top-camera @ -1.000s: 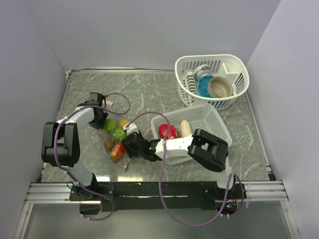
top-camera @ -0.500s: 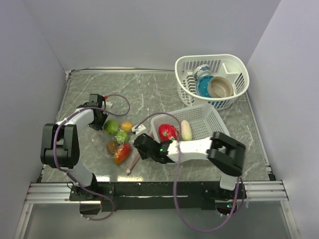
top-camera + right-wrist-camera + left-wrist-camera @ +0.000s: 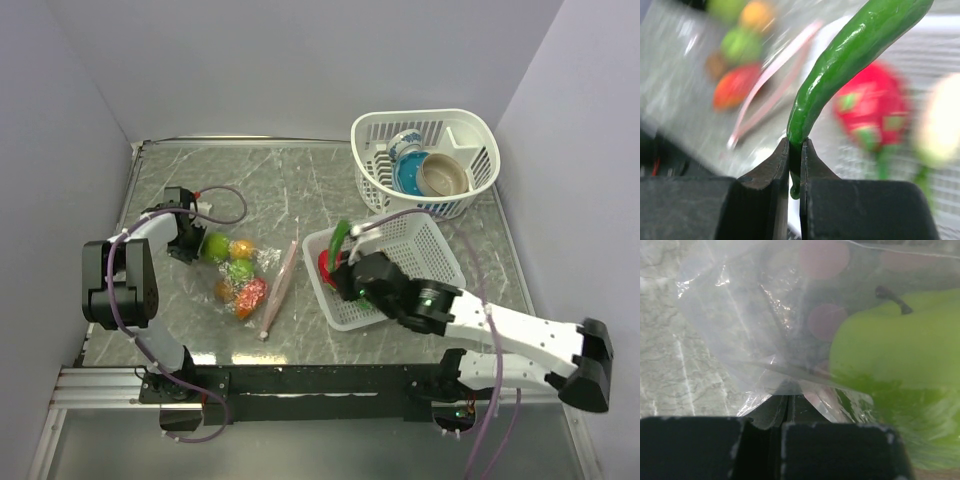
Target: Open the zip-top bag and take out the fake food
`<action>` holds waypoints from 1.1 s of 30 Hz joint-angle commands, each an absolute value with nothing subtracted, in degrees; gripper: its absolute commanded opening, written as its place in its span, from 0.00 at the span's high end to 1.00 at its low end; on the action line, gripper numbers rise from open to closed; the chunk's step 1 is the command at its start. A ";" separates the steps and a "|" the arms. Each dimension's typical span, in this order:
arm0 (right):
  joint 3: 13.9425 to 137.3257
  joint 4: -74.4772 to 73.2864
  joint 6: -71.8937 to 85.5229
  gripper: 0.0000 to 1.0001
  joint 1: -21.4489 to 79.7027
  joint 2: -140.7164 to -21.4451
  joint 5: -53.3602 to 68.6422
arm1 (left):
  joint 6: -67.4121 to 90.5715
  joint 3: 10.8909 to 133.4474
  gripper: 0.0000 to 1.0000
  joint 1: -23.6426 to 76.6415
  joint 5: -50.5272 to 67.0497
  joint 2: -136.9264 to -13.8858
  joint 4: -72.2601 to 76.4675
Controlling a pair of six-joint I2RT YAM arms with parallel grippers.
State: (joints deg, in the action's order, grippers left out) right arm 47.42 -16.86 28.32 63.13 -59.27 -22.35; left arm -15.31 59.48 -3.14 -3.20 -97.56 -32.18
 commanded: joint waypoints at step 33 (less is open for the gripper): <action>59.94 -5.89 29.97 0.71 68.20 -98.25 -26.28 | -15.29 59.94 0.99 -2.90 0.18 -96.94 -31.29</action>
